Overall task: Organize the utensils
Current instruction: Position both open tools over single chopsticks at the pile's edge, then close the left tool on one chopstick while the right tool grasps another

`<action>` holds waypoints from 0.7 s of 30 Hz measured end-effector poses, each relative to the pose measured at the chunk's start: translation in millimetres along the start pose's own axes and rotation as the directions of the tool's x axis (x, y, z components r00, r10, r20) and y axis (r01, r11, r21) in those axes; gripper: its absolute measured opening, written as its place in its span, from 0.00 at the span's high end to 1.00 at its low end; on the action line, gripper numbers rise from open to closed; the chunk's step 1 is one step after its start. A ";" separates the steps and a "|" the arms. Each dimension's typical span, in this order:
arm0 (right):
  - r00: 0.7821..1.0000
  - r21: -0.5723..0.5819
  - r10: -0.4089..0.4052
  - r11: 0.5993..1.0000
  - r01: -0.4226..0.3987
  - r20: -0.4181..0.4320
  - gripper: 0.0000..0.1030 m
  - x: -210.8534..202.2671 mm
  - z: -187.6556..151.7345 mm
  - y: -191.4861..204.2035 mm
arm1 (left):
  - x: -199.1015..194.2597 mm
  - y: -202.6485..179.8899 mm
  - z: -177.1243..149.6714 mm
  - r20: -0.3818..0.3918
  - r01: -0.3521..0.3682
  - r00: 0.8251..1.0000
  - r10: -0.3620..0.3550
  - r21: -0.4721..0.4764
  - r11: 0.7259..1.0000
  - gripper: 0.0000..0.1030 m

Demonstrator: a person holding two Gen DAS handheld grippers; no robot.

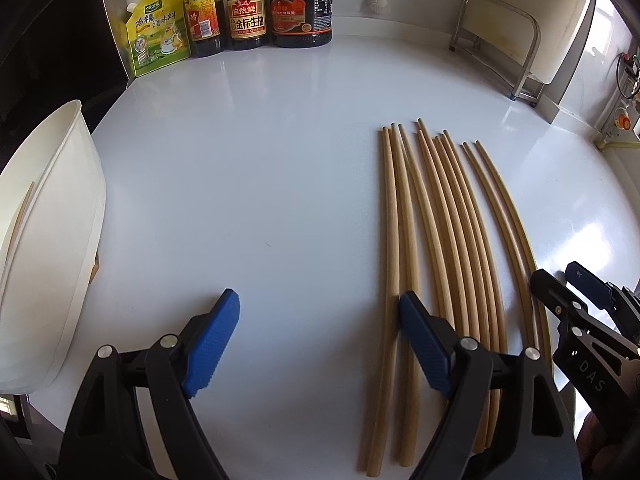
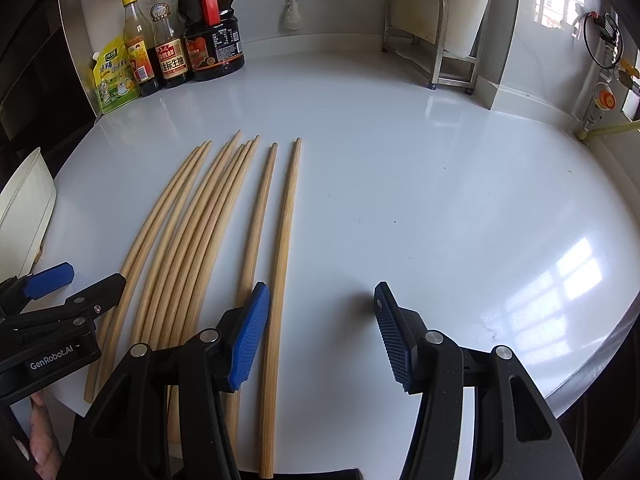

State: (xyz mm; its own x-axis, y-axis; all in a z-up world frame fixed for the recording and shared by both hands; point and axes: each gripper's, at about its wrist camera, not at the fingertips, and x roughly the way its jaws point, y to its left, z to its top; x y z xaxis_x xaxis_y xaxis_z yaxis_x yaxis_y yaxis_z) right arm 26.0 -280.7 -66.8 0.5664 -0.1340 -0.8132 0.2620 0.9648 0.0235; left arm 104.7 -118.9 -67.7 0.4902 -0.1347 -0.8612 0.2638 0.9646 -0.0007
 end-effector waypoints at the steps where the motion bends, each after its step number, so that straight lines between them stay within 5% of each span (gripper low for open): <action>1: 1.000 -0.001 -0.001 1.000 0.001 0.000 0.49 -0.1 0.2 -0.5 | 1.0 0.0 1.2 0.000 -0.005 1.000 0.005 0.000 1.000 0.22; 10: 0.999 -0.020 -0.027 0.999 0.028 0.021 0.49 0.7 -1.9 3.8 | 7.1 -5.0 11.7 0.013 -0.009 1.000 0.009 0.004 1.000 0.21; 13: 0.999 -0.040 -0.016 0.999 0.017 0.027 0.49 0.8 -2.5 7.2 | 5.0 -7.2 10.1 0.022 -0.001 1.000 0.001 0.017 1.000 0.27; 16: 0.999 -0.063 0.004 0.998 -0.002 0.032 0.55 0.6 -3.3 12.4 | 0.9 -12.2 8.3 0.027 0.016 1.000 -0.017 0.040 0.999 0.44; 19: 0.999 -0.089 0.019 0.996 -0.016 0.036 0.78 -0.6 -3.6 18.8 | -2.4 -16.4 7.0 0.026 0.034 0.999 -0.036 0.057 0.998 0.64; 21: 0.999 -0.095 0.019 0.995 -0.015 0.036 0.93 -1.1 -3.8 20.1 | -4.0 -18.3 6.9 0.018 0.052 0.998 -0.053 0.061 0.997 0.88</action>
State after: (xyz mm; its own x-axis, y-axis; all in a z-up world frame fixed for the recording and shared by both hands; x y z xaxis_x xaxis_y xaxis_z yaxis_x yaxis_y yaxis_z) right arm 27.7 -260.3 -67.6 0.5990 -0.1242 -0.7910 0.1783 0.9838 -0.0194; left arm 103.6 -137.6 -60.8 0.4905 -0.1896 -0.8506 0.3391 0.9406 -0.0141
